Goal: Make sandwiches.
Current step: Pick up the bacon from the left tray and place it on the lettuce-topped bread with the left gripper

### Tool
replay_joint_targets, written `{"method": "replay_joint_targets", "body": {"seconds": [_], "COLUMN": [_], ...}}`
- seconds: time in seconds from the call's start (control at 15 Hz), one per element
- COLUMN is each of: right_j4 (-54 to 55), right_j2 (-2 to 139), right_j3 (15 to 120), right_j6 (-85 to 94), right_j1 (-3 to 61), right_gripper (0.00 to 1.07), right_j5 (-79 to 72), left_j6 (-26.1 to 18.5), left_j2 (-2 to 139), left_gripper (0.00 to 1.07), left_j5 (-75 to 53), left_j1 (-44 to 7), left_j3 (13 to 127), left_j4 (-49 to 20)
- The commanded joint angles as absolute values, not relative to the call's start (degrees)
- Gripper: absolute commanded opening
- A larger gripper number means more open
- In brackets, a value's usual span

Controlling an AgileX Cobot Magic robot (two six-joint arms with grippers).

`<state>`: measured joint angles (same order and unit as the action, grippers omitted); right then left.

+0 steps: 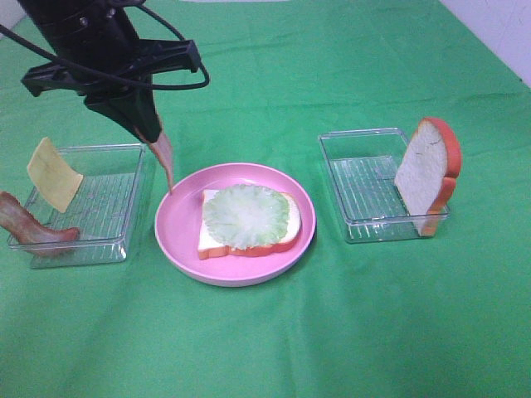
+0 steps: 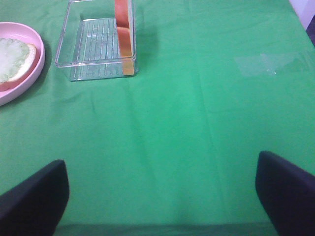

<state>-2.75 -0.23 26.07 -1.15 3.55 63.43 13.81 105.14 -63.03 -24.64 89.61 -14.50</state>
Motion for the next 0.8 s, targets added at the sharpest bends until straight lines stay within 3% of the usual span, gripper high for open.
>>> {"method": "replay_joint_targets", "body": {"seconds": [0.07,0.13,0.4,0.8], "right_j4": [-2.86,-2.86,-2.86,-2.86], "right_j2": [-1.60,-1.60,-1.60,-1.60], "right_j3": [25.90,25.90,25.90,25.90], "right_j6": [-0.92,-0.92,-0.92,-0.92], "right_j1": [3.50,3.50,3.50,3.50], "right_gripper": [0.99,0.99,0.99,0.99], "right_j5": [63.08,63.08,63.08,63.08], "left_j6": [6.25,-0.57,-9.45,-17.42], "left_j2": [104.97,105.42,110.41,118.77], "left_gripper": [0.00,0.00,0.00,0.00], "left_j5": [-59.47,-57.35,-57.81,-57.75], "left_j1": [-24.98,-24.98,-24.98,-24.98], "left_j3": [89.55,89.55,89.55,89.55], "left_j4": [-24.75,-32.95,-43.37,-51.85]}}
